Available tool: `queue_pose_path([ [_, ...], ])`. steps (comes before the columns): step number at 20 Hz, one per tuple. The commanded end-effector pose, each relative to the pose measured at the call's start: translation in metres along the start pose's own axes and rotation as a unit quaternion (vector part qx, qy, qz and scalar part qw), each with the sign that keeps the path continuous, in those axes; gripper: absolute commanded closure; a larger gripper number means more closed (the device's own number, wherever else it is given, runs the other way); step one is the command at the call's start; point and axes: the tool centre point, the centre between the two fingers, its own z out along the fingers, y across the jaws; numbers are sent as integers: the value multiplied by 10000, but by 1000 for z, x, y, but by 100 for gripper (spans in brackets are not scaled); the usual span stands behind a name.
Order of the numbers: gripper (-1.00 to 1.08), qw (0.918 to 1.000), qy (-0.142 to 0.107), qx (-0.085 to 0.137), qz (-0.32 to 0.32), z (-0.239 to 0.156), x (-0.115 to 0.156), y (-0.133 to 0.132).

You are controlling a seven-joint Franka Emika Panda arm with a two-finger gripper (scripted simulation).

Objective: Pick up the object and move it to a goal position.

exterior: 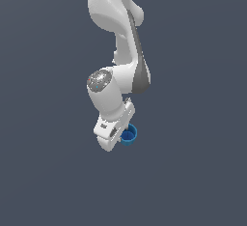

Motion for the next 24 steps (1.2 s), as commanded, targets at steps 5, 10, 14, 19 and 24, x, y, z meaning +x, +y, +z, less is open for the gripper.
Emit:
queue_pose_path([
  [5,-20,9986,174,27,-496,6,0,8],
  [10,-20,9971,255,30,-713,8,0,12],
  [14,-20,9964,286,30,-795,9,0,14],
  [19,-20,9965,283,31,-787,11,-1,14],
  [24,-20,9964,287,31,-799,29,1,13],
])
